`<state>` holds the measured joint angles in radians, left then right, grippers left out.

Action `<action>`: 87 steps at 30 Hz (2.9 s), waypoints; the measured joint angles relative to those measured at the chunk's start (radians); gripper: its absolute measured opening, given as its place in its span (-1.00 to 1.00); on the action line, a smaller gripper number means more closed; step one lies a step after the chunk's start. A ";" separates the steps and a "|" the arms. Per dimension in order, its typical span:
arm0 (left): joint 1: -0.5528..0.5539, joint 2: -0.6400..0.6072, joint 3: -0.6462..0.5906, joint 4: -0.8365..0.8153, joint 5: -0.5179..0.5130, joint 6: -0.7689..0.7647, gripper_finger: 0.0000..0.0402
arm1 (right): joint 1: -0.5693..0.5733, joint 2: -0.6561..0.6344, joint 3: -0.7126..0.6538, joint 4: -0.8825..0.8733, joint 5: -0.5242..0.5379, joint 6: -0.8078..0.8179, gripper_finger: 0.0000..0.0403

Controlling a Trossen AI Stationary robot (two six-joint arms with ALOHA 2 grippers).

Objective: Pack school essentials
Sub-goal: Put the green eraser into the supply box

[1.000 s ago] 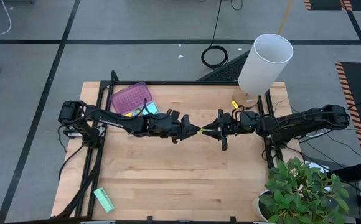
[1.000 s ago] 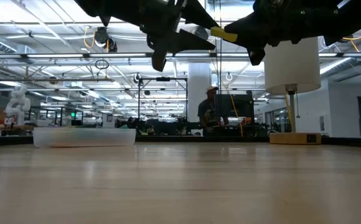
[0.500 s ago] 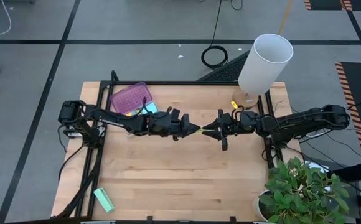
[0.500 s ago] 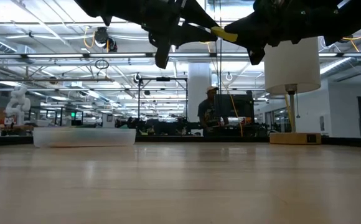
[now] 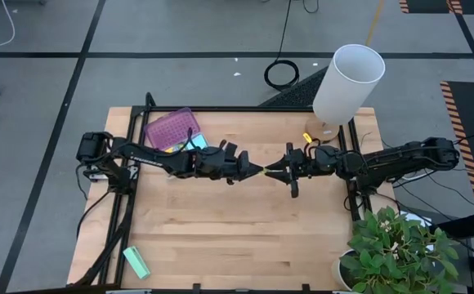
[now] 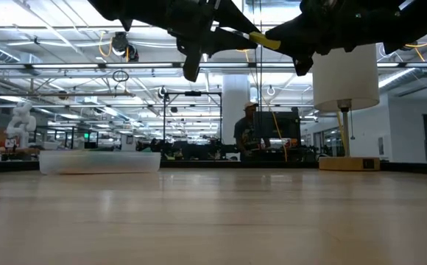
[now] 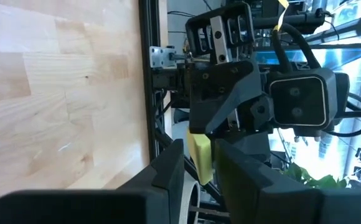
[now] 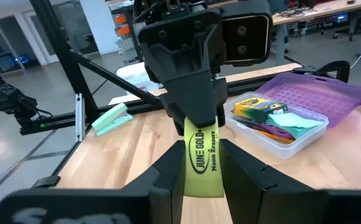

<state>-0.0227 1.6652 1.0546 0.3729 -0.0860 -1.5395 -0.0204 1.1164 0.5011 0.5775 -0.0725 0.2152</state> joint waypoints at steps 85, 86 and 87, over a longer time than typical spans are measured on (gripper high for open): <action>0.124 -0.752 -0.575 -0.572 -0.370 -0.123 -0.94 | 0.000 -0.365 0.000 -0.260 0.099 0.158 0.14; 0.128 -0.749 -0.585 -0.572 -0.368 -0.129 -0.95 | 0.000 -0.365 0.000 -0.263 0.099 0.158 0.13; 0.132 -0.744 -0.595 -0.573 -0.361 -0.135 -0.95 | 0.000 -0.365 0.000 -0.266 0.099 0.158 0.11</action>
<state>0.1090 0.9216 0.4591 -0.1997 -0.4469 -1.6743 -0.0204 0.7517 0.5007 0.3110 0.0269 0.3733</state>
